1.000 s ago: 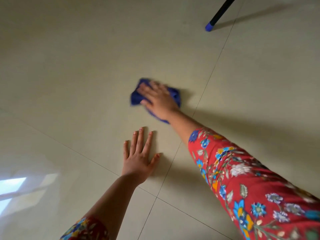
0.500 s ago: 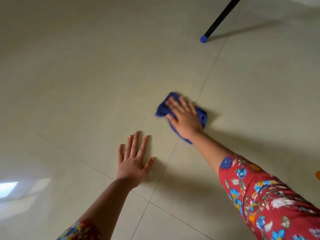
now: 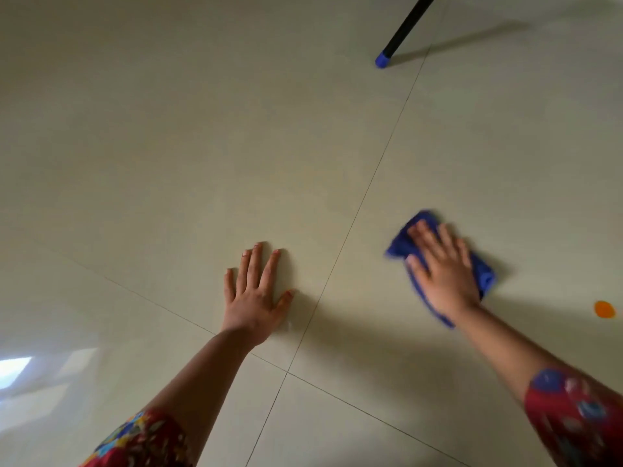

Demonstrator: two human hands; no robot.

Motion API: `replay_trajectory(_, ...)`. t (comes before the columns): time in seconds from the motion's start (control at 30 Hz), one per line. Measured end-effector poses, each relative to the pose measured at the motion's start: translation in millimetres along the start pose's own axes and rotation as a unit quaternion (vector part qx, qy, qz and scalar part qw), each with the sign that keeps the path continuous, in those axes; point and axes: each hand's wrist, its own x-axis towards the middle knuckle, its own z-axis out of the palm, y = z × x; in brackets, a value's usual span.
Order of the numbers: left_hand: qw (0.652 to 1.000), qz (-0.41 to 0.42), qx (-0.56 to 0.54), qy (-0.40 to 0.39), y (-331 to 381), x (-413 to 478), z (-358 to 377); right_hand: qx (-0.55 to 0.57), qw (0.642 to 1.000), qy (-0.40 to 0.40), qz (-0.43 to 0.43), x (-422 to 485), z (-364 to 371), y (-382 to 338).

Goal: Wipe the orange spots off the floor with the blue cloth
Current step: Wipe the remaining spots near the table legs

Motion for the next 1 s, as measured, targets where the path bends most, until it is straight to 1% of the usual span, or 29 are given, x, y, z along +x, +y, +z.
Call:
replay_trajectory(0.03,1.0,-0.005,-0.012,0.006,4,0,-1,0.006,0.997,0.013,0.08,20,-4,13)
replay_trajectory(0.07,0.999,-0.014,-0.027,0.014,7,0,-3,0.019,0.99,0.022,0.135,38,-7,14)
replay_trajectory(0.1,0.999,-0.025,-0.041,0.023,11,-1,-4,0.031,0.985,0.027,0.168,50,-8,3)
replay_trajectory(0.13,0.998,-0.035,-0.047,0.033,14,-2,-5,0.035,0.984,0.025,0.17,59,-6,-16)
replay_trajectory(0.17,0.997,-0.039,-0.045,0.043,17,-3,-5,0.035,0.989,0.018,0.142,60,-2,-38)
replay_trajectory(0.2,0.997,-0.037,-0.041,0.053,19,-6,-4,0.035,0.996,0.016,0.086,53,3,-62)
replay_trajectory(0.27,0.996,-0.021,-0.04,0.071,21,-11,-2,0.017,0.998,0.004,-0.065,8,15,-101)
replay_trajectory(0.3,0.997,-0.011,-0.036,0.074,21,-15,-3,0.016,0.993,0.007,-0.117,-22,16,-106)
replay_trajectory(0.33,0.996,-0.001,-0.032,0.077,20,-16,-3,0.021,0.99,0.007,-0.138,-43,15,-100)
replay_trajectory(0.37,0.997,0.005,-0.027,0.075,16,-22,-2,0.03,0.99,0.001,-0.138,-58,17,-89)
replay_trajectory(0.4,0.997,0.008,-0.021,0.073,11,-28,-1,0.036,0.993,-0.002,-0.109,-62,16,-77)
replay_trajectory(0.47,0.996,-0.009,-0.02,0.086,-2,-44,3,0.047,0.999,-0.006,0.002,-46,13,-63)
replay_trajectory(0.5,0.995,-0.031,-0.027,0.095,-6,-50,2,0.049,0.998,0.005,0.045,-27,12,-66)
replay_trajectory(0.53,0.992,-0.055,-0.035,0.106,-12,-56,2,0.057,0.996,0.013,0.064,-5,11,-77)
replay_trajectory(0.6,0.987,-0.093,-0.041,0.125,-26,-67,3,0.087,0.995,0.013,0.043,32,11,-119)
replay_trajectory(0.67,0.983,-0.121,-0.04,0.132,-39,-74,3,0.117,0.993,0.004,-0.022,46,20,-172)
replay_trajectory(0.7,0.981,-0.137,-0.035,0.136,-48,-80,2,0.124,0.989,-0.003,-0.077,38,26,-203)
replay_trajectory(0.73,0.979,-0.148,-0.034,0.138,-53,-84,1,0.124,0.981,-0.011,-0.147,19,32,-227)
replay_trajectory(0.77,0.977,-0.155,-0.034,0.145,-59,-88,-2,0.119,0.966,-0.024,-0.23,-9,36,-247)
replay_trajectory(0.83,0.971,-0.164,-0.053,0.166,-64,-93,-5,0.118,0.929,-0.057,-0.346,-52,40,-249)
replay_trajectory(0.87,0.966,-0.174,-0.068,0.18,-67,-94,-6,0.119,0.918,-0.052,-0.374,-50,40,-242)
replay_trajectory(0.9,0.962,-0.18,-0.076,0.191,-68,-96,-7,0.12,0.922,-0.028,-0.368,-36,42,-234)
replay_trajectory(0.93,0.959,-0.185,-0.079,0.198,-69,-98,-7,0.115,0.937,-0.01,-0.329,-13,43,-229)
replay_trajectory(1.0,0.95,-0.212,-0.084,0.212,-72,-102,-8,0.107,0.972,0.01,-0.208,43,39,-232)
